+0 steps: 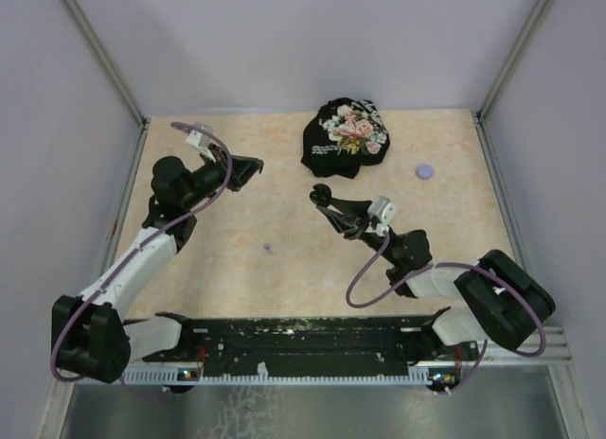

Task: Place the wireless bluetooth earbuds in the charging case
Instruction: Pick up the earbud from the center of the board, then place the earbud in the charging case.

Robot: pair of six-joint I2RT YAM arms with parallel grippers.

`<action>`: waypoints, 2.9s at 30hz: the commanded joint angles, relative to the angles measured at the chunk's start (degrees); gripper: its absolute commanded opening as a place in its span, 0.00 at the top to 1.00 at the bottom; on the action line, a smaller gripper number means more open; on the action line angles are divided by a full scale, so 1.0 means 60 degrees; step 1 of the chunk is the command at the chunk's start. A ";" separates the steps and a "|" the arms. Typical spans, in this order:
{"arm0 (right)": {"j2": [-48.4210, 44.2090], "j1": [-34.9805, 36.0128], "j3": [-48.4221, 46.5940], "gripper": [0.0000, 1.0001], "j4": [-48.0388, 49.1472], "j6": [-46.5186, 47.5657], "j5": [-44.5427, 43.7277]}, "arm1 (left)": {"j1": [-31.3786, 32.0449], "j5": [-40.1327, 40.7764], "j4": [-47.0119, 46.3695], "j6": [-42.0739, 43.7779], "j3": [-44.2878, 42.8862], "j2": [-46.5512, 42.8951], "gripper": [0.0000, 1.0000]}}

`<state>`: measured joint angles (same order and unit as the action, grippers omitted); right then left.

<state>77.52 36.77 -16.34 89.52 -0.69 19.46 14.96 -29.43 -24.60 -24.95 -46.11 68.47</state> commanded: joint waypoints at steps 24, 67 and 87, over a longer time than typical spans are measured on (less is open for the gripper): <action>0.0615 0.1188 -0.1487 1.00 0.1562 -0.0204 -0.1061 | 0.2301 0.0147 -0.4697 -0.2291 0.1290 -0.1194 0.89; -0.0025 0.1232 -0.1455 1.00 0.1575 -0.0568 -0.1109 | 0.3512 0.0932 -0.4875 -0.1236 0.1458 -0.0116 0.89; -0.0190 0.1224 -0.1458 1.00 0.1567 -0.0657 -0.0867 | 0.3527 0.0907 -0.4667 -0.1083 0.1696 -0.0301 0.81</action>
<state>78.76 43.51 -23.05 89.27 -3.27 12.93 35.66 -23.97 -53.89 -33.04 -37.01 67.75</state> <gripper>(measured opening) 0.214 0.179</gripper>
